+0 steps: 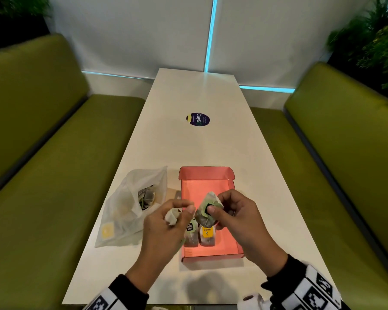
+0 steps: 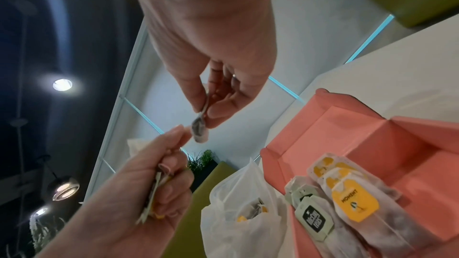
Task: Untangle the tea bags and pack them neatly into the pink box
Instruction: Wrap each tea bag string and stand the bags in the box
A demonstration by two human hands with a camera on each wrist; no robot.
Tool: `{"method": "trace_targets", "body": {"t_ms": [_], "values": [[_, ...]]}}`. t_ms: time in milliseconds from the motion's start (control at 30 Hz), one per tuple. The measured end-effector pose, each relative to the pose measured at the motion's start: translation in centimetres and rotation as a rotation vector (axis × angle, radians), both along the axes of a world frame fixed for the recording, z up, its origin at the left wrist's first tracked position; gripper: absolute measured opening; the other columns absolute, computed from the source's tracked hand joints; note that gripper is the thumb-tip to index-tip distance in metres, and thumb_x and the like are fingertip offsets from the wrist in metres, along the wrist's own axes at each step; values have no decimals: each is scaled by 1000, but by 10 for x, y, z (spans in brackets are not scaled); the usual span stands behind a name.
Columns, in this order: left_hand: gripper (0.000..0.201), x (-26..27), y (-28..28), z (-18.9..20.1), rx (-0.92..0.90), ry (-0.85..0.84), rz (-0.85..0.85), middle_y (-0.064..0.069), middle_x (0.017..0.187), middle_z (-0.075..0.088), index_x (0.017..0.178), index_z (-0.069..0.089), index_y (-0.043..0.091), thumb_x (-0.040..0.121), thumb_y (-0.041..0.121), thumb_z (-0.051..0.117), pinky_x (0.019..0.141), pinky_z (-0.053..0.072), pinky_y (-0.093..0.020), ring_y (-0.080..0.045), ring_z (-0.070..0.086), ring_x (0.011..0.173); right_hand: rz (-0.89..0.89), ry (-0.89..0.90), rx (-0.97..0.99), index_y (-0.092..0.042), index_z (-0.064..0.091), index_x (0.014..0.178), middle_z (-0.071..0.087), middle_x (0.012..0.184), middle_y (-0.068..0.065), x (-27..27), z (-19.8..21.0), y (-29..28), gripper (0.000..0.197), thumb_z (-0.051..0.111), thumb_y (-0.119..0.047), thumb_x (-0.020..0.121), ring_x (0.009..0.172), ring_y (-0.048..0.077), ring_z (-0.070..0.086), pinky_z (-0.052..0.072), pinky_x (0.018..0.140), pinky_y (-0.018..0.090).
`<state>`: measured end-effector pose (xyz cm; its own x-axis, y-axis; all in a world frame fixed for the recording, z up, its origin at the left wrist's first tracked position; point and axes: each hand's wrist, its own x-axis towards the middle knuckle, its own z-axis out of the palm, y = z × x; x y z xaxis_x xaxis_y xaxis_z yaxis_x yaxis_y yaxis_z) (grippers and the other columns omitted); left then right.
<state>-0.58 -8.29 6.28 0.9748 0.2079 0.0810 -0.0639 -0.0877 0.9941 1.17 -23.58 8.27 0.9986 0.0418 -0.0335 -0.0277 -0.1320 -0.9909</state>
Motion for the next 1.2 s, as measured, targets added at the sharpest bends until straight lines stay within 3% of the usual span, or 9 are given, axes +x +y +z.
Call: {"method": "trace_targets", "body": {"t_ms": [100,200,267,333,467,667,900,967,1200], "values": [[12,4,7,4,-70,124,-114,14,66,64,93,69,24,81,25,66,52,39,-4,8,55,54,21,18,36,-6,59,76,62,57,-3,0,2,0,13,70,1,78,51,11,55,46,50,22],[24,3,8,7,-47,245,-332,13,64,68,87,69,23,72,41,63,57,41,-6,7,58,60,49,30,60,-4,58,77,63,58,-2,-1,1,1,12,69,3,78,53,14,56,47,50,23],[34,4,8,3,-35,274,-362,-1,72,72,82,71,15,67,46,66,62,46,-15,-4,62,69,68,41,57,-3,58,78,63,61,3,-2,1,1,12,69,3,78,56,17,57,47,50,22],[29,5,8,0,-58,271,-331,-8,73,71,77,69,9,71,37,71,61,47,-18,-11,63,69,91,61,26,-4,59,79,63,65,5,-1,2,0,11,69,-1,79,59,16,58,46,51,21],[13,3,5,4,-113,255,-310,2,61,68,70,67,9,80,16,70,49,42,-12,-3,58,54,110,124,5,-9,62,78,63,65,1,4,9,-5,10,67,-16,82,57,11,58,45,51,20],[17,1,5,0,-90,239,-319,-13,75,71,66,72,22,65,37,80,59,45,-21,-11,60,66,88,120,-21,-12,64,65,63,63,7,9,16,-7,23,62,-17,86,55,14,54,42,52,23],[10,-1,2,4,-75,253,-341,3,60,68,75,69,11,72,7,78,51,46,-14,-3,61,56,23,56,-91,-21,67,58,66,63,10,10,12,-5,22,69,-26,79,62,32,60,54,73,57],[7,-2,2,3,-85,257,-344,1,63,70,77,70,9,74,7,76,53,47,-14,-4,64,58,14,36,-127,-24,67,58,67,64,10,10,11,-5,21,70,-27,79,65,36,63,54,71,56],[10,-1,4,0,-84,248,-358,-12,79,73,89,74,7,81,10,70,57,47,-15,-14,62,67,-24,-7,-214,-25,65,56,67,61,2,12,8,-6,25,70,-22,81,63,24,63,56,67,51]]}}
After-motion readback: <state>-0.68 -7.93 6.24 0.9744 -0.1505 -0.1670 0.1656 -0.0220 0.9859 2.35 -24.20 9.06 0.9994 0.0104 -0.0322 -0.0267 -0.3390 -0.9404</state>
